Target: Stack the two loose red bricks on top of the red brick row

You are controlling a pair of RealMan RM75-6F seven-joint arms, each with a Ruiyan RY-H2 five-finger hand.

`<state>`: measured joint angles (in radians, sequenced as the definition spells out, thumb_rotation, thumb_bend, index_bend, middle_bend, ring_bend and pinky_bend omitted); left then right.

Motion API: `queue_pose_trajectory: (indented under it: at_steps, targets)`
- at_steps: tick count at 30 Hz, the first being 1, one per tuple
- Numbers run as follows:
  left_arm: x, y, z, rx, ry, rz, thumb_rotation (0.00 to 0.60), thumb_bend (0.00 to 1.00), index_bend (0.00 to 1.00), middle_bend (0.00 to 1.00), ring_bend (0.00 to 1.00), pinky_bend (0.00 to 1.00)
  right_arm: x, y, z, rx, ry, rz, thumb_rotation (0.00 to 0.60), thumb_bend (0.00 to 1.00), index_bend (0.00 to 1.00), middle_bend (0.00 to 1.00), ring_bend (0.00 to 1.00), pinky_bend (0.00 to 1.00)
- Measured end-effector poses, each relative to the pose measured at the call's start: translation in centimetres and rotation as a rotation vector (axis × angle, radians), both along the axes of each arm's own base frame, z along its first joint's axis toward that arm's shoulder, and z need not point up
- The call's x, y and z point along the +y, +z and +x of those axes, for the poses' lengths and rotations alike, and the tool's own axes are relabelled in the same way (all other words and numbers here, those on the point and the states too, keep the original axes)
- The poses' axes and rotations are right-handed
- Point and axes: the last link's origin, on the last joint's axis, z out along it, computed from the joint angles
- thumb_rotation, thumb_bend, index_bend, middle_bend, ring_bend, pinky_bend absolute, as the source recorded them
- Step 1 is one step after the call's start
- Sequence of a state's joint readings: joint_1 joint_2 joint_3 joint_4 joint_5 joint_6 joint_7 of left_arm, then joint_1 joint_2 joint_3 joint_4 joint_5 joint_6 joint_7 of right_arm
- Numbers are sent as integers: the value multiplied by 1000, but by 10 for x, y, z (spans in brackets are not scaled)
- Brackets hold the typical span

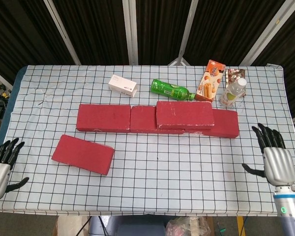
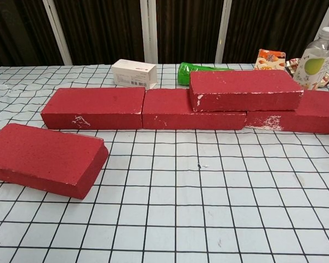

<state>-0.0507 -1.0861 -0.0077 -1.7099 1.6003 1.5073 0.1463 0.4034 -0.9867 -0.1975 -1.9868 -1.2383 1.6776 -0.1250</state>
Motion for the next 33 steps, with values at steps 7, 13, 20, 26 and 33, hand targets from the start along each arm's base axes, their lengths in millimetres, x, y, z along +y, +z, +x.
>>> queue_pose_trajectory:
  at_steps: [7, 13, 20, 26, 33]
  targets:
    - [7, -6, 23, -16, -68, -83, 600, 0, 6, 0, 0, 62, 38, -10, -24, 1, -63, -38, 600, 154, 58, 0, 0, 0]
    - [23, -15, 43, 25, -93, -178, 600, 0, 0, 0, 0, 57, 40, -11, -25, 0, -62, -31, 600, 154, 57, 0, 0, 0]
    - [55, -34, 66, 102, -61, -358, 600, 0, 0, 0, 0, 30, 42, -8, -26, -9, -82, -32, 600, 153, 55, 0, 0, 0]
    - [85, -49, 82, 219, -39, -459, 600, 0, 0, 0, 0, 30, 41, -10, -27, -4, -86, -22, 600, 154, 55, 0, 0, 0]
    - [116, -75, 99, 276, -29, -495, 600, 0, 0, 0, 0, 30, 40, -13, -27, 0, -103, -7, 600, 154, 55, 0, 0, 0]
